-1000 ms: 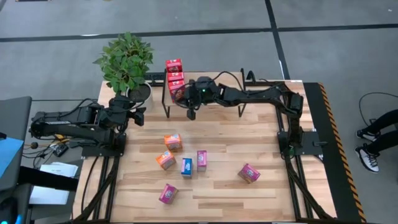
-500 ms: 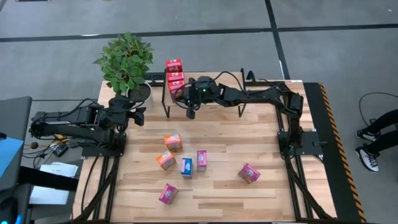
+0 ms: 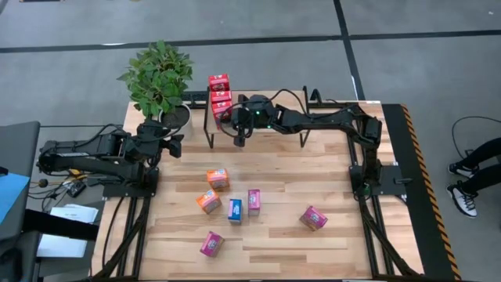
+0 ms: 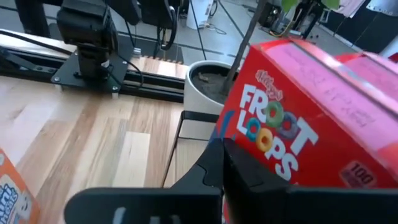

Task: Stack cereal on shelf
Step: Put the red cereal box on the shelf aligned with the other red cereal box on the shelf

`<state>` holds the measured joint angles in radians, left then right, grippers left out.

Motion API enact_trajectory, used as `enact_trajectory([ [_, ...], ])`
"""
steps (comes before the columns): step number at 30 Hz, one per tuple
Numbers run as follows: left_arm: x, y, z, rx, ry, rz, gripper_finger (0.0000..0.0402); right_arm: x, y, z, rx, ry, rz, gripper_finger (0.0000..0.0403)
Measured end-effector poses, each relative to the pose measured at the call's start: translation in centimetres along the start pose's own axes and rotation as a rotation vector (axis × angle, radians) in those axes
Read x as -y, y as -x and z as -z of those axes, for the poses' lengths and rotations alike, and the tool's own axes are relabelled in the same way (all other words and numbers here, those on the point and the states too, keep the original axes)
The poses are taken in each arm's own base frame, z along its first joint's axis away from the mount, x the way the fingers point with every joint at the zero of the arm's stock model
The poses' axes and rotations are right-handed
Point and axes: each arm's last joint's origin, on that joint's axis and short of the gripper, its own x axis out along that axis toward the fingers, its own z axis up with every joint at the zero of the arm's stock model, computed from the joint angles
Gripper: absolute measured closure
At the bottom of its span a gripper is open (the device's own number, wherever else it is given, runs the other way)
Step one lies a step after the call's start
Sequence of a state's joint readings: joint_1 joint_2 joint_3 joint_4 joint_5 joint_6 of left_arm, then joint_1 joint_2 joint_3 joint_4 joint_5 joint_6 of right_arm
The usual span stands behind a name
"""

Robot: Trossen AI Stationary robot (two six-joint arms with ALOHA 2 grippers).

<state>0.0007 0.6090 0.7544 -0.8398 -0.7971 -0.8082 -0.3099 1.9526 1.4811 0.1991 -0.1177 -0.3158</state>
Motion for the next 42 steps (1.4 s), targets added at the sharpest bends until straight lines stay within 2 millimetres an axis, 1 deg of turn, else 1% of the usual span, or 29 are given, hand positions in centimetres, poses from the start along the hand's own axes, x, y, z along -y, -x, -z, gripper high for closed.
enact_trajectory([
  [10,0.0,0.0,0.0,0.000,0.009,0.000,0.0111,0.2,0.0,-0.2,0.013,0.003,0.050,0.0367],
  [20,0.0,0.0,0.0,0.000,0.020,0.000,0.0111,0.3,0.0,-0.4,0.027,0.037,0.080,0.0385],
  [29,-0.1,0.0,-0.1,0.023,0.038,-0.020,0.0111,0.7,0.1,-0.7,0.058,0.039,0.098,0.0364],
  [37,-0.1,0.0,-0.1,0.030,0.053,-0.027,0.0111,1.9,0.3,-0.4,0.059,0.034,0.126,0.0381],
  [42,-0.1,0.0,-0.1,0.031,0.061,-0.028,0.0111,1.9,0.3,-0.4,0.059,0.046,0.125,0.0379],
])
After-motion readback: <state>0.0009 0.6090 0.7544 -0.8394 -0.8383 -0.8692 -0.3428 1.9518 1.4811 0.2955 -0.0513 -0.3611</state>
